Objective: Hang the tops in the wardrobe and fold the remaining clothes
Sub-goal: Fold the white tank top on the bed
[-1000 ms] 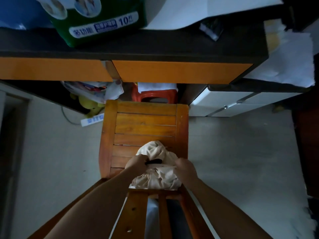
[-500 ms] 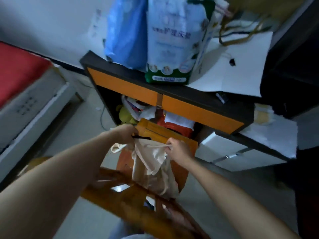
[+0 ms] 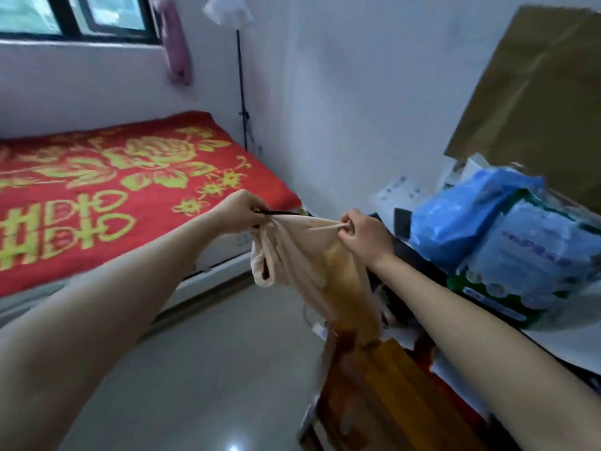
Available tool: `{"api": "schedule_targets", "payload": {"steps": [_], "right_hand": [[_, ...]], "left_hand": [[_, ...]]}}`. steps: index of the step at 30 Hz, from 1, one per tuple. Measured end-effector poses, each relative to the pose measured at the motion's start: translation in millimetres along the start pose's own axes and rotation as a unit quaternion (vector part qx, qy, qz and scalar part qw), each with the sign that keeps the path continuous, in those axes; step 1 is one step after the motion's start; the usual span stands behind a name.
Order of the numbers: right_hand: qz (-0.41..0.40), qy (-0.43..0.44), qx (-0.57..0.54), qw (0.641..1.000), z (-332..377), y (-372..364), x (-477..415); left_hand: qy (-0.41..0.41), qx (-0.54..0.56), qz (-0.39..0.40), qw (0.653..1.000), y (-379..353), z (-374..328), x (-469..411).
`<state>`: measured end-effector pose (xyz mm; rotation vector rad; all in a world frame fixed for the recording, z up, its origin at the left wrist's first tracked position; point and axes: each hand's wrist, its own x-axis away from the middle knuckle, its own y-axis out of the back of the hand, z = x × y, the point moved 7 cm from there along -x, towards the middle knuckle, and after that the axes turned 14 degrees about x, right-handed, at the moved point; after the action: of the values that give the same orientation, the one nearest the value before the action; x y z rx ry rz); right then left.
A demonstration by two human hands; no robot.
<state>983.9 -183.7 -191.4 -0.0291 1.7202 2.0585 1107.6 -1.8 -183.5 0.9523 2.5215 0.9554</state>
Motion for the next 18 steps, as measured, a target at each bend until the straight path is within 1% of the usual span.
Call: {"api": "schedule_targets", "payload": {"steps": [4,7,8,10,12,15,18], "right_hand": [[-0.042,0.034,-0.031,0.998,85,-3,-54],[-0.061,0.004,-0.064,0.996,137,-16,-90],[-0.067,-0.011,-0.071,0.995,143,-21,-95],[-0.055,-0.019,-0.083,0.995,171,-40,-108],[-0.023,-0.001,-0.078,0.997,200,-61,-118],[0.005,0.060,-0.087,0.994,249,-86,-130],[0.041,0.119,-0.102,0.987,295,-107,-140]], "left_hand": [[0.032,0.038,-0.115,0.992,115,60,22],[0.049,0.046,-0.212,0.975,199,110,48],[0.055,0.051,-0.233,0.970,213,121,55],[0.061,0.047,-0.273,0.959,252,142,72],[0.055,0.037,-0.301,0.951,284,156,85],[0.051,0.010,-0.341,0.939,326,174,100],[0.041,0.004,-0.396,0.917,356,192,113]]}}
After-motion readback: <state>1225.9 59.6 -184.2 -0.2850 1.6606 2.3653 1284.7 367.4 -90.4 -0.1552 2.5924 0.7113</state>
